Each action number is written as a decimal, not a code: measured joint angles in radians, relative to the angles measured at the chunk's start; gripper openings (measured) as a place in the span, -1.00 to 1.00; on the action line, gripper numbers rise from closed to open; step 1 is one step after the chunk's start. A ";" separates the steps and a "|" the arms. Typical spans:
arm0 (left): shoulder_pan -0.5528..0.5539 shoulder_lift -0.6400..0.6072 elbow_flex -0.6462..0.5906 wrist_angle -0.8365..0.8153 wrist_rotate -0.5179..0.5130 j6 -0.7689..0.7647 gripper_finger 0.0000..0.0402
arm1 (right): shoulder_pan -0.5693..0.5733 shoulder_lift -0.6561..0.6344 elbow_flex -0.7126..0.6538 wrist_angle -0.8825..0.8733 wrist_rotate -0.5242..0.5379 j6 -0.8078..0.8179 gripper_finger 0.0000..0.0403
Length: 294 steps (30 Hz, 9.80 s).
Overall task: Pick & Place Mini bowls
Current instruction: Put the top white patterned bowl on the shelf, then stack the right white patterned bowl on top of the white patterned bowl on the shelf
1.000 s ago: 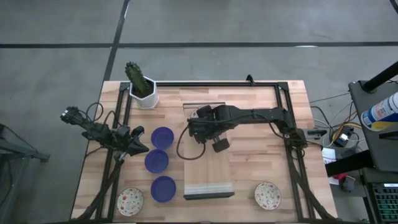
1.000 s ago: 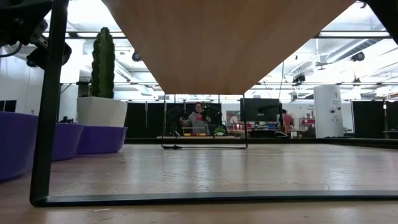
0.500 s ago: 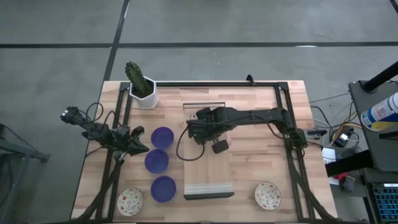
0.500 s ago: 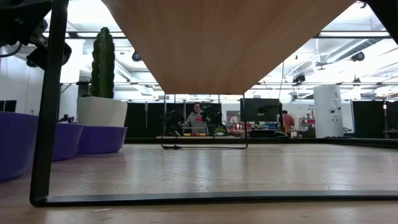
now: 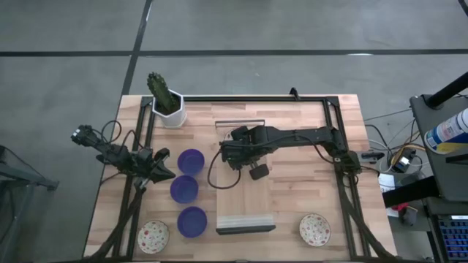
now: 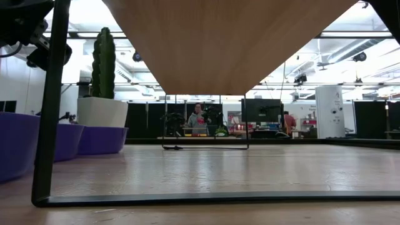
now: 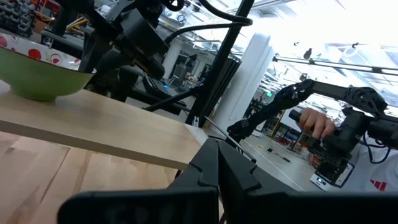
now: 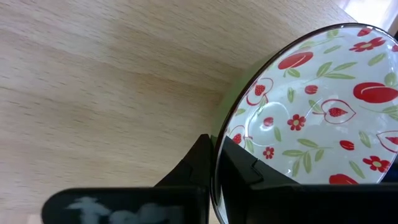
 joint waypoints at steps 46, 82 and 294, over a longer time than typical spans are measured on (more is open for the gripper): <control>0.000 0.000 0.000 0.000 0.000 -0.027 -1.00 | 0.181 -0.216 0.063 -0.089 0.051 0.376 -0.35; 0.000 0.000 0.000 0.002 0.000 -0.046 -1.00 | 0.834 -0.232 -0.365 -0.020 -0.062 1.681 -0.44; 0.000 0.003 0.000 -0.034 0.003 -0.050 -1.00 | 0.022 -0.086 0.088 -0.090 0.068 -0.221 -0.94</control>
